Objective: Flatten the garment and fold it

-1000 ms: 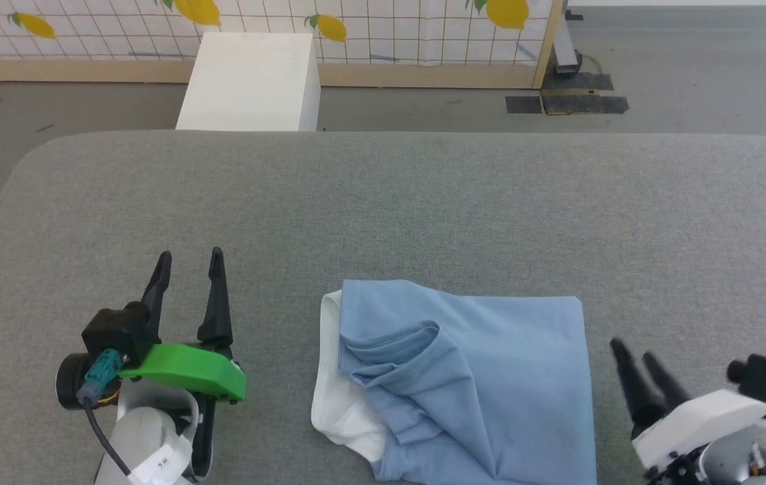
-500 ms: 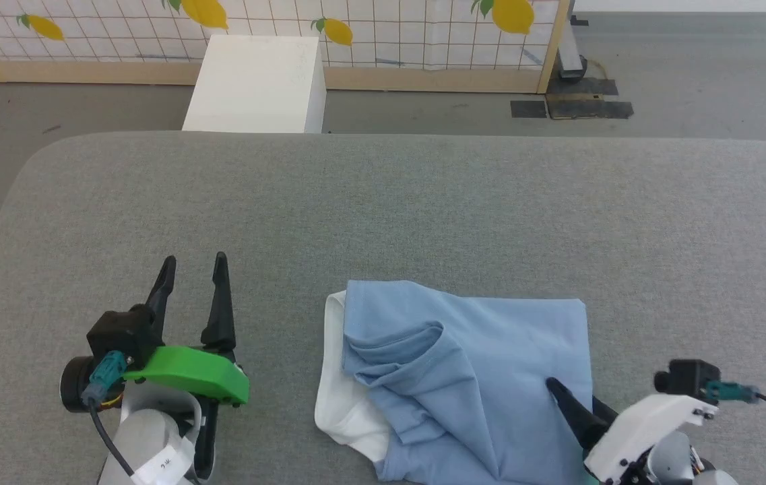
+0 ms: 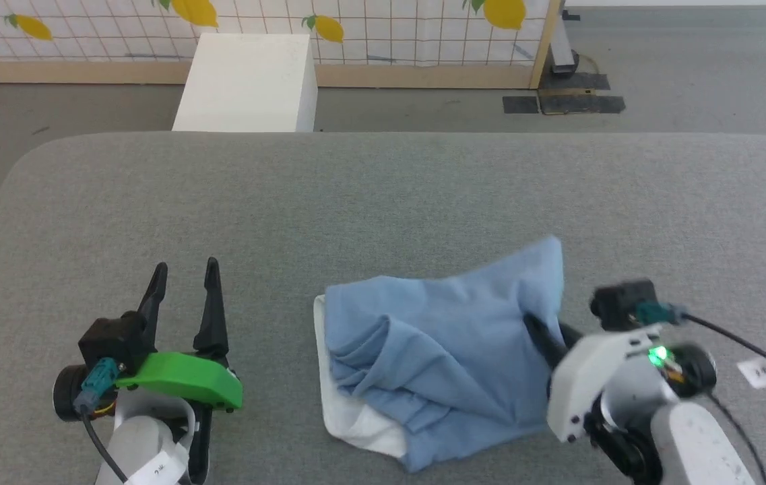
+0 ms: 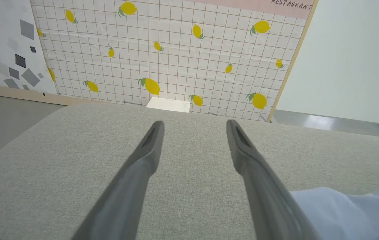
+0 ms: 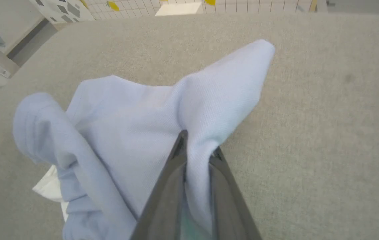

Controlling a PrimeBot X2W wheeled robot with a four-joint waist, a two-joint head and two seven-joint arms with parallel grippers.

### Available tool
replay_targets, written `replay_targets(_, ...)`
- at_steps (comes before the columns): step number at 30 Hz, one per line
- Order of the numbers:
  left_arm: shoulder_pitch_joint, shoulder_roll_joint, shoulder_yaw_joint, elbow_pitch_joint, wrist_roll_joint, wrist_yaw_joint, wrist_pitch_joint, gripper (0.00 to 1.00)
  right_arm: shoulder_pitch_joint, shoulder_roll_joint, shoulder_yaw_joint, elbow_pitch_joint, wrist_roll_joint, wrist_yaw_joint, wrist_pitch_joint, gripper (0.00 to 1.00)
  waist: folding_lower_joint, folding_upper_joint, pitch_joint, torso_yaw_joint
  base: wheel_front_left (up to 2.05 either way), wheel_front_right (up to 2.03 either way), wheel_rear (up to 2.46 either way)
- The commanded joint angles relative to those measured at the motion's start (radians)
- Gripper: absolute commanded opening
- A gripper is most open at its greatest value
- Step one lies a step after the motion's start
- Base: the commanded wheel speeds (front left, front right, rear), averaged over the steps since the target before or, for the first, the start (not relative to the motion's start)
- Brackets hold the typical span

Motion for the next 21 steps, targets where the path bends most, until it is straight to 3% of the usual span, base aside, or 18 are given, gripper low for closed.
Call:
replay_targets(1, 0.01, -0.003, 0.005, -0.006, 0.0, -0.001, -0.004, 1.0, -0.038, 0.002, 0.023, -0.056, -0.085, -0.001, 0.019, 0.0, 0.0, 0.0, 0.004, -0.017, 0.0, 0.0, 0.0)
replay_targets(7, 0.006, -0.003, 0.012, -0.026, 0.004, 0.0, -0.004, 1.0, -0.122, -0.066, 0.113, -0.177, -0.27, -0.001, 0.088, 0.0, 0.0, 0.0, 0.027, -0.071, 0.0, 0.0, 0.0)
replay_targets(13, -0.01, 0.003, 0.017, -0.049, 0.01, 0.0, -0.004, 1.0, -0.204, -0.179, 0.104, -0.16, -0.264, -0.001, 0.134, 0.0, 0.0, 0.0, 0.073, -0.158, 0.0, 0.0, 0.0)
replay_targets(21, -0.069, 0.028, 0.02, -0.083, 0.021, 0.002, -0.004, 1.0, -0.342, -0.353, 0.054, -0.026, -0.257, -0.001, 0.117, 0.0, 0.0, 0.0, 0.178, -0.284, 0.0, 0.0, 0.0)
